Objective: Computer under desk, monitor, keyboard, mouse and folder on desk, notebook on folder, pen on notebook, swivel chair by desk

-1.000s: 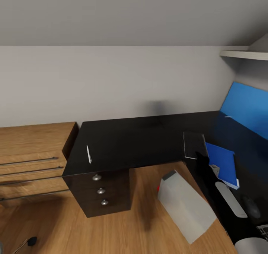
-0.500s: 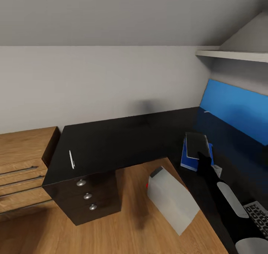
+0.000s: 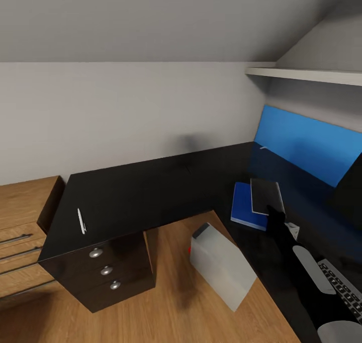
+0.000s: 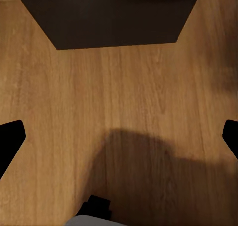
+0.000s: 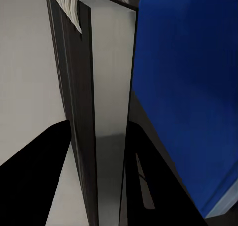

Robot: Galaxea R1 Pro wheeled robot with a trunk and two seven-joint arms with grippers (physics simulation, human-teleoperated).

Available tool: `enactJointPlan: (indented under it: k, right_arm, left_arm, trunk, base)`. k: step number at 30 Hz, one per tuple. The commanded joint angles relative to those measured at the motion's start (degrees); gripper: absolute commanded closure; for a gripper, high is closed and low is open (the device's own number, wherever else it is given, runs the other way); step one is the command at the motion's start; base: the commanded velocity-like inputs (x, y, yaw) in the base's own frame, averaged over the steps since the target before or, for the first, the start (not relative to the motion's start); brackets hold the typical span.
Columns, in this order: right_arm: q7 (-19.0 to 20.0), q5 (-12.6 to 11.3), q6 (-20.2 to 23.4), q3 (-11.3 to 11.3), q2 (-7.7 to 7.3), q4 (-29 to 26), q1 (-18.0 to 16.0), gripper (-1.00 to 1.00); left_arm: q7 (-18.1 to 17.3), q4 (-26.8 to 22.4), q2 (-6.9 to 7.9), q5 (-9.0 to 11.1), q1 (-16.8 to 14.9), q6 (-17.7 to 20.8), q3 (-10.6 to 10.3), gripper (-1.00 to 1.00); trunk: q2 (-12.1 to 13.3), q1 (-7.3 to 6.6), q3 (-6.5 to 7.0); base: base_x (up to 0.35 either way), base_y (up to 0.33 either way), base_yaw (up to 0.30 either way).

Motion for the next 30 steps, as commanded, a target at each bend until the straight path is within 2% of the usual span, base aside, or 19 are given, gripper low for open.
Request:
enactJointPlan:
  k: [1,13,30]
  right_arm:
    - [-0.2,-0.6,-0.3,0.1,-0.03,-0.1,0.0,1.0]
    - [-0.6,-0.7,-0.1,0.6,0.06,-0.2,0.0,1.0]
    - [-1.6,-0.7,-0.1,1.1,0.44,0.2,0.0,1.0]
  left_arm:
    - [0.3,-0.1,0.04,0.6,0.0,-0.2,-0.2,-1.0]
    - [0.2,0.0,0.04,0.6,0.0,-0.2,-0.2,-1.0]
    - [0.1,0.0,0.04,0.6,0.0,-0.2,-0.3,-1.0]
  trunk:
    - [0.0,0.0,-0.04]
    - [0.0,0.0,-0.04]
    - [0.0,0.0,-0.04]
  base:
    - [0.0,0.0,-0.005]
    - [0.001,0.0,-0.001]
    - [0.081,0.05,0.0]
